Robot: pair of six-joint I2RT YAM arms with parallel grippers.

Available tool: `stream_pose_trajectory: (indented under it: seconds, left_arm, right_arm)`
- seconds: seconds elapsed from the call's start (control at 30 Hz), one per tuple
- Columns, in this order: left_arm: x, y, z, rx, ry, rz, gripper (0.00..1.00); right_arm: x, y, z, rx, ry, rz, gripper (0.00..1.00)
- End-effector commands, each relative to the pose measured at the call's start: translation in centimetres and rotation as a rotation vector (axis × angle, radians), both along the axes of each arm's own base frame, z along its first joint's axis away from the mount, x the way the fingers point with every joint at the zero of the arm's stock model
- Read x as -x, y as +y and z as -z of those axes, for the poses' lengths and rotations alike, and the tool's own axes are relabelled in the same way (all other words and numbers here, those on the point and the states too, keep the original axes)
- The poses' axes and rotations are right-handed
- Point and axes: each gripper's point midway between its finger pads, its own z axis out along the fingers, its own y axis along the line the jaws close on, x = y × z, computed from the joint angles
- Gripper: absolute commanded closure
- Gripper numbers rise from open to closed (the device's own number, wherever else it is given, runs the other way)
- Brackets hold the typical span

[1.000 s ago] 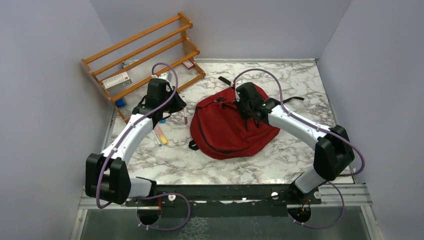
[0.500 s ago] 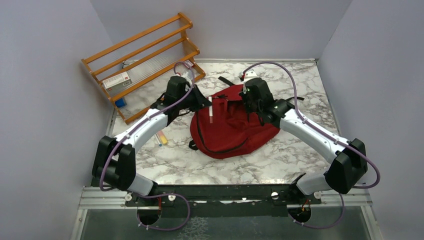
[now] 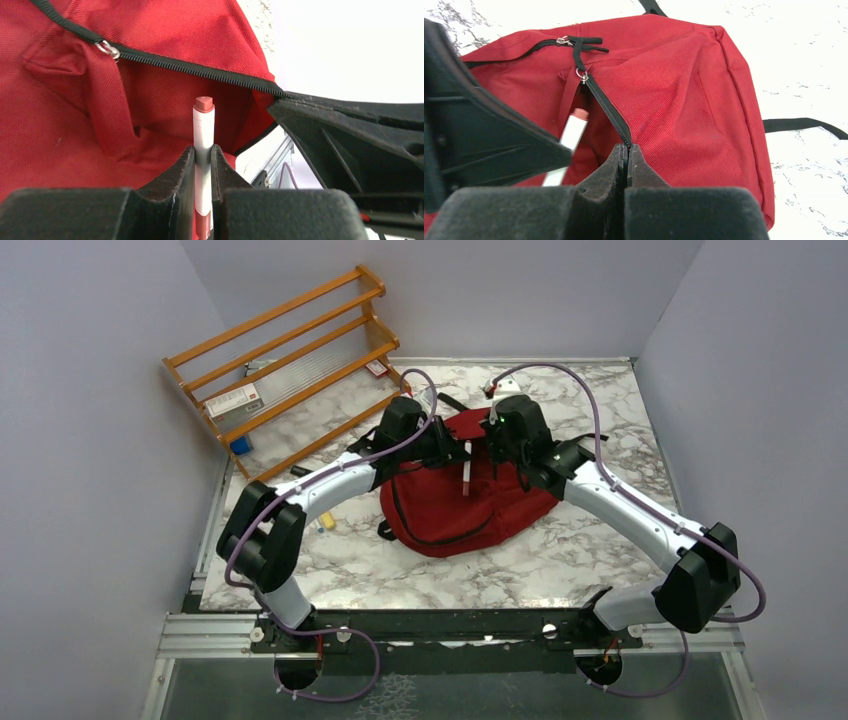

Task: Pack the student bag
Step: Place the stationery in the student bag.

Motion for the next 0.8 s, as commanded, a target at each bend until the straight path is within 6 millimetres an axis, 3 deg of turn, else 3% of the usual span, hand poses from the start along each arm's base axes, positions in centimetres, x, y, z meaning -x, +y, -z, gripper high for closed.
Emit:
stream_pose_trajectory:
  seconds: [0.0, 0.43, 0.77]
  left_arm:
    - [-0.6, -2.4, -1.6, 0.060, -0.024, 0.037, 1.00]
    - [-2.1, -4.4, 0.7, 0.083, 0.022, 0.064, 1.00]
    - [-5.4, -5.0, 0.6, 0.148, 0.045, -0.019, 1.00]
  right_arm:
    - [-0.5, 1.1, -4.4, -0.131, -0.117, -0.006, 0.99]
    - [1.1, 1.6, -4.1, -0.177, -0.131, -0.089, 0.99]
    - [2.8, 2.2, -1.7, -0.207, -0.078, -0.153, 0.99]
